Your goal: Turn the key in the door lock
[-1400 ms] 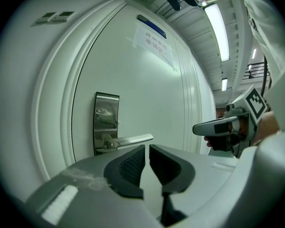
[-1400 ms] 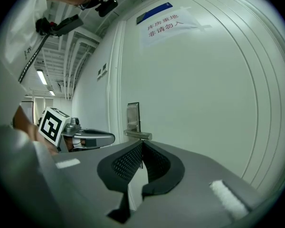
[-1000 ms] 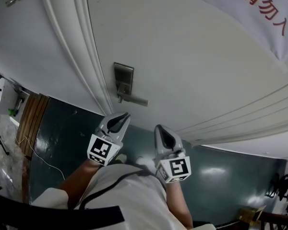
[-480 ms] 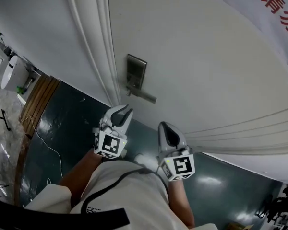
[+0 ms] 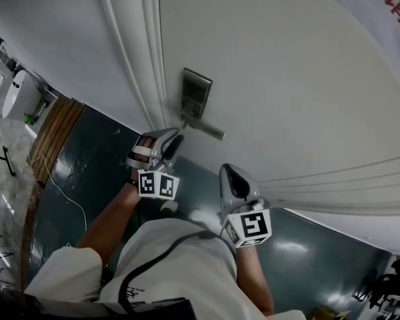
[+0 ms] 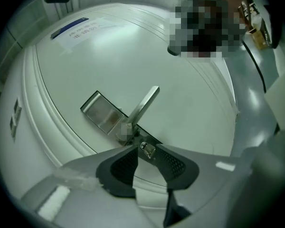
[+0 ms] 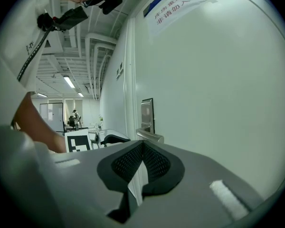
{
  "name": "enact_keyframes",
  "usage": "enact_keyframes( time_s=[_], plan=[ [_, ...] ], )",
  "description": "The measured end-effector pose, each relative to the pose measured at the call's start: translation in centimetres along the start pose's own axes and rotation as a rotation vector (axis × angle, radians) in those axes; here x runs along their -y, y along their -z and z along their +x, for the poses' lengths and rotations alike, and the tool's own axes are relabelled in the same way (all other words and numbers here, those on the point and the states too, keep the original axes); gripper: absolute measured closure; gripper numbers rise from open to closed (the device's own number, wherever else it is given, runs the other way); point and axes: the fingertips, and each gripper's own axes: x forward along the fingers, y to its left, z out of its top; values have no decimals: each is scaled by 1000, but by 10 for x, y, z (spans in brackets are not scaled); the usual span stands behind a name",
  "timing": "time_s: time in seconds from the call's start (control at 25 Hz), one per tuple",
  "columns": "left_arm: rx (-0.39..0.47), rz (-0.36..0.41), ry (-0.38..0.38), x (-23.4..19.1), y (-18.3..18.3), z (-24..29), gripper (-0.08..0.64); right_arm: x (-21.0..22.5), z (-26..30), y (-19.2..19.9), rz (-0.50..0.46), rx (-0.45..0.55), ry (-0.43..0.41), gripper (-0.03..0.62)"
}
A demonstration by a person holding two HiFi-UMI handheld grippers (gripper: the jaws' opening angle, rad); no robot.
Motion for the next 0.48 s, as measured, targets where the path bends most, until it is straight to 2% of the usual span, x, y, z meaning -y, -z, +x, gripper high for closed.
enact_keyframes(
  time_s=[0.16, 0.48],
  plan=[
    [5, 60, 16, 8, 4, 12, 400, -6, 6, -1, -10, 4, 0, 584],
    [14, 146, 20, 12, 9, 30, 402, -16, 23, 8, -21, -26, -3, 584]
  ],
)
